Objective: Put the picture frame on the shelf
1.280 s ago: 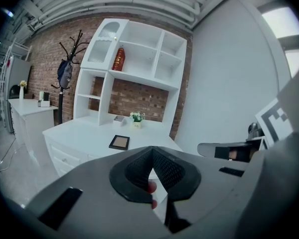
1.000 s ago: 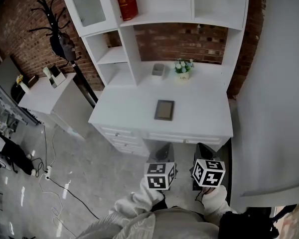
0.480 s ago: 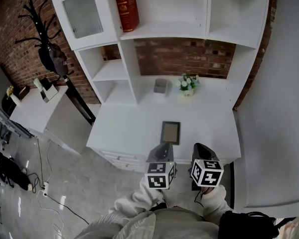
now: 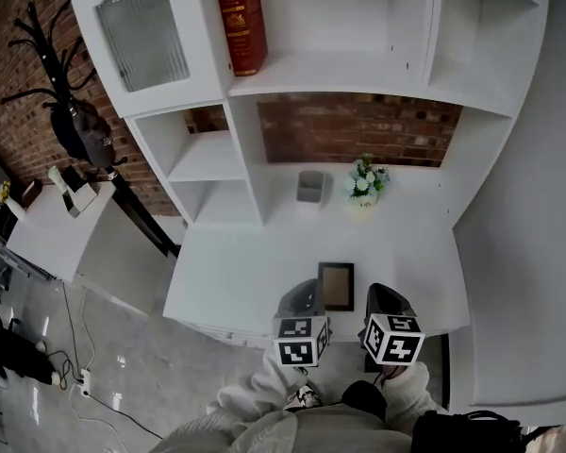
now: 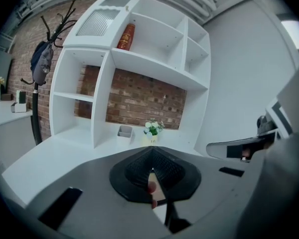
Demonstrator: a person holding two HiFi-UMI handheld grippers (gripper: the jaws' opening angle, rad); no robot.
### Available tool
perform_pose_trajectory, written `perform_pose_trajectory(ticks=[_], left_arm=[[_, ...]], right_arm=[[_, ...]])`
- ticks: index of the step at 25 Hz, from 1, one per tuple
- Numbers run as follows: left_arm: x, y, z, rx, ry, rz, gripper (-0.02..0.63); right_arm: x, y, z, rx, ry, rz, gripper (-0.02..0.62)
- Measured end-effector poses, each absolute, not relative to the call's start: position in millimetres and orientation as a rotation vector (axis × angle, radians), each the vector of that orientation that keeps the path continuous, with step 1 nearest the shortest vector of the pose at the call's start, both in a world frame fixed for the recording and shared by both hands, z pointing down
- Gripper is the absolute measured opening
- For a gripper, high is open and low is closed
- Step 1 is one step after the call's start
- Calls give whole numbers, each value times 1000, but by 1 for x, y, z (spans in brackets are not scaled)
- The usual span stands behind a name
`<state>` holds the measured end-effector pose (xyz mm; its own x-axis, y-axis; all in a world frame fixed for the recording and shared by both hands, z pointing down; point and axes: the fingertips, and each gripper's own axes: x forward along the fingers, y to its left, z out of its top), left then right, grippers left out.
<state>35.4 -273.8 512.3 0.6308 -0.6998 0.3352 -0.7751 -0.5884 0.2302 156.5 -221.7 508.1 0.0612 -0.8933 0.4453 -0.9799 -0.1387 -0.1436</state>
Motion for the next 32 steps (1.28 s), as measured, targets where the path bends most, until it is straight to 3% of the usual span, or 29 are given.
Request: perform_pose_trajectory(ticks=[15, 32], left_arm=[[57, -347, 528, 2412, -1285, 339, -2], [64, -335, 612, 2276, -1197, 517, -2]], right_arm=[[184, -317, 517, 1999, -2000, 668, 23], [184, -316, 599, 1890, -1903, 883, 23]])
